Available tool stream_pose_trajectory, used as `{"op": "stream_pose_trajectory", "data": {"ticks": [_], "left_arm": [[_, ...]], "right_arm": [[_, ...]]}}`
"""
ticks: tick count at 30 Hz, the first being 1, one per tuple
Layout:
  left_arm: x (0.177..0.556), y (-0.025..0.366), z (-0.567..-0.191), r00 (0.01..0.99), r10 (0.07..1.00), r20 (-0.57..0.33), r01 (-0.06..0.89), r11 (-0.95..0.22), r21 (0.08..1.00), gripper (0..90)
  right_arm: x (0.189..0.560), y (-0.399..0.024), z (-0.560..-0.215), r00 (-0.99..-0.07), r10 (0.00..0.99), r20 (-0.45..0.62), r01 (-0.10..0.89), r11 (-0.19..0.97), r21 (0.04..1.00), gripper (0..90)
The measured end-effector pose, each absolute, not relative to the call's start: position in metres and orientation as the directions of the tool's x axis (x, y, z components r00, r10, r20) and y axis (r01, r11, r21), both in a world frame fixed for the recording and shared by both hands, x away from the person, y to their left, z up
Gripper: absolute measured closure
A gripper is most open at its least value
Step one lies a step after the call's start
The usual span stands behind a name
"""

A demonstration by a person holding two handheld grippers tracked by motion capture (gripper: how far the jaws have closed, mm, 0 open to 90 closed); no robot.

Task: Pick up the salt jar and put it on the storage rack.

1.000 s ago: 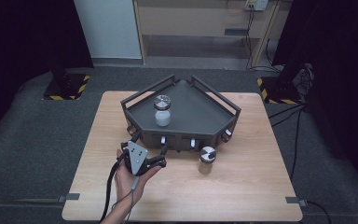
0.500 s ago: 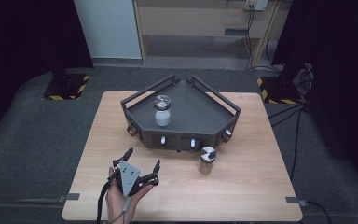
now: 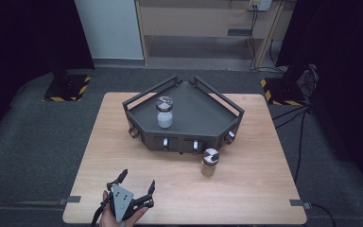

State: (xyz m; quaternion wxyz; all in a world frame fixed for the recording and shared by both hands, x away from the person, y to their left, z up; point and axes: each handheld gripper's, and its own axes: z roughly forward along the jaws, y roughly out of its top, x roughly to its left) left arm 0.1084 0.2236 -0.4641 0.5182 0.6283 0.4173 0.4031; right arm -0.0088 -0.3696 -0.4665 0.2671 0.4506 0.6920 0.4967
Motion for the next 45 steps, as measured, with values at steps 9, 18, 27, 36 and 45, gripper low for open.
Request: {"op": "stream_pose_trajectory", "data": {"ticks": [9, 18, 27, 36, 45], "left_arm": [[0.088, 0.222, -0.463, 0.315, 0.947, 0.058, 0.116, -0.099, 0.988, 4.5], [0.057, 0.223, -0.466, 0.290, 0.954, 0.076, 0.140, -0.121, 0.983, 4.6], [0.034, 0.225, -0.468, 0.277, 0.960, 0.040, 0.195, -0.097, 0.976, 4.6], [0.020, 0.232, -0.462, 0.291, 0.956, 0.032, 0.265, -0.113, 0.958, 4.9], [0.029, 0.235, -0.453, 0.286, 0.957, 0.046, 0.327, -0.142, 0.934, 5.8]], "right_arm": [[-0.009, -0.370, -0.467, -0.457, 0.886, 0.072, 0.354, 0.107, 0.929, 4.4], [-0.010, -0.371, -0.467, -0.465, 0.882, 0.073, 0.349, 0.107, 0.931, 4.3], [-0.012, -0.374, -0.468, -0.471, 0.879, 0.078, 0.348, 0.104, 0.932, 4.3], [-0.012, -0.375, -0.469, -0.468, 0.880, 0.080, 0.351, 0.102, 0.931, 4.3], [-0.011, -0.374, -0.468, -0.465, 0.882, 0.071, 0.354, 0.112, 0.928, 4.3]]}}
